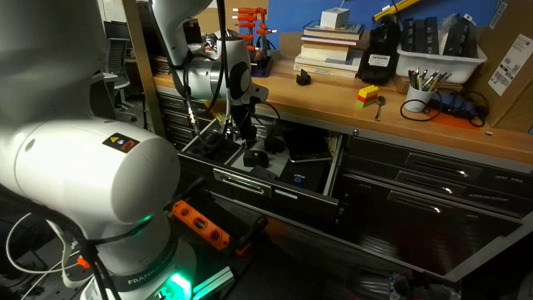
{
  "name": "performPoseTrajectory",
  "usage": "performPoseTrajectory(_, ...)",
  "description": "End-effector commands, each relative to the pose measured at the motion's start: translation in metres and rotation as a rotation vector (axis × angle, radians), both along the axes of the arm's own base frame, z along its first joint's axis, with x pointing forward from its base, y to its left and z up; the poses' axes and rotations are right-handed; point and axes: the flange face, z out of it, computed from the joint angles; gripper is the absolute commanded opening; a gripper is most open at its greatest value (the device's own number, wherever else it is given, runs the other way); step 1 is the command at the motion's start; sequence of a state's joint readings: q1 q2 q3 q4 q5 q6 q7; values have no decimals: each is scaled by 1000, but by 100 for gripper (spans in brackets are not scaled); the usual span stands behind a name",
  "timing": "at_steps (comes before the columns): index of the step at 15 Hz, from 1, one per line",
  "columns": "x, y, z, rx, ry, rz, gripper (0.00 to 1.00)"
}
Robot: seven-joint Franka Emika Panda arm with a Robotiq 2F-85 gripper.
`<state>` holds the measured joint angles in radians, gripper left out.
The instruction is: Remove the black objects from the countertop and place them in the open drawer, close the drawer
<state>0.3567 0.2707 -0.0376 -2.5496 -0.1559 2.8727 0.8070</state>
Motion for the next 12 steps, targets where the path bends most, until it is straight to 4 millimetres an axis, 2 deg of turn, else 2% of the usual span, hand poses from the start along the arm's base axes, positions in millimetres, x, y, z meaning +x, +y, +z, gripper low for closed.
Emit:
performPoseTrajectory(1,21,-3,-13,-20,-27,-48,21)
performPoseTrajectory(6,28,2,-31,-29,1,-65,23)
performPoseTrajectory(7,29,3,-33,-30,9,-68,63)
performPoseTrajectory(8,29,4,-34,-33,14,-68,64)
performPoseTrajectory(12,27,5,-29,-31,26,-71,93)
